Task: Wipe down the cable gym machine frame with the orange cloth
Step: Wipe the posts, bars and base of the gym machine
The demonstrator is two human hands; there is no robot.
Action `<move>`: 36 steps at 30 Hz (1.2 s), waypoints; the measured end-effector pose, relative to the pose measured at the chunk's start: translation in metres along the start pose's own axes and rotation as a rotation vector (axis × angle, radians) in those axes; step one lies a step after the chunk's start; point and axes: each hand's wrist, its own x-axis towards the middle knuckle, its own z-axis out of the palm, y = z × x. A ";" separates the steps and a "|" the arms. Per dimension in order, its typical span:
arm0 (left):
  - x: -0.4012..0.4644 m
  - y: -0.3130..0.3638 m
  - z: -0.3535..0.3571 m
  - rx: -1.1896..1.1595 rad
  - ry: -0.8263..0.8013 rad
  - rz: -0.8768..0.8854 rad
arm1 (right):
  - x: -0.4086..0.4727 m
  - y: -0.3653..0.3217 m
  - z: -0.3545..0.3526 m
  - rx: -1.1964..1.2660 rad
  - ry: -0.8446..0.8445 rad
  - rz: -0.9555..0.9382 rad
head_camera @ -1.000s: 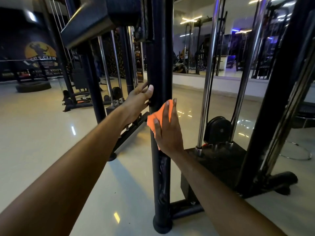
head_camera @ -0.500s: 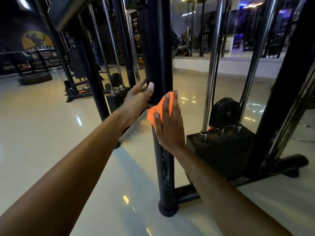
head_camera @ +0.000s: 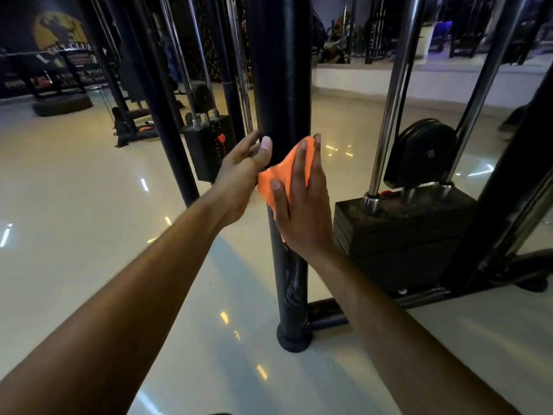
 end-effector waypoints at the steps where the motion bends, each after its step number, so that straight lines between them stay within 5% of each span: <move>1: 0.002 -0.003 -0.001 -0.001 0.002 0.007 | -0.007 0.004 0.006 -0.021 0.012 -0.005; 7: -0.001 -0.032 -0.003 0.039 -0.093 -0.007 | -0.109 0.060 0.037 -0.063 -0.149 -0.014; 14: -0.006 -0.056 -0.003 0.017 -0.084 -0.025 | -0.052 0.030 0.028 -0.044 0.000 0.042; 19: -0.007 -0.062 -0.001 0.046 -0.066 0.021 | -0.136 0.061 0.045 -0.153 -0.183 0.038; 26: -0.002 -0.083 -0.004 -0.004 -0.068 0.033 | -0.069 0.031 0.035 -0.146 -0.019 0.004; 32: -0.007 -0.097 -0.007 0.075 -0.044 0.075 | -0.173 0.085 0.056 -0.250 -0.234 -0.002; 36: -0.016 -0.132 -0.012 0.061 -0.100 -0.050 | -0.135 0.063 0.062 -0.259 -0.126 0.011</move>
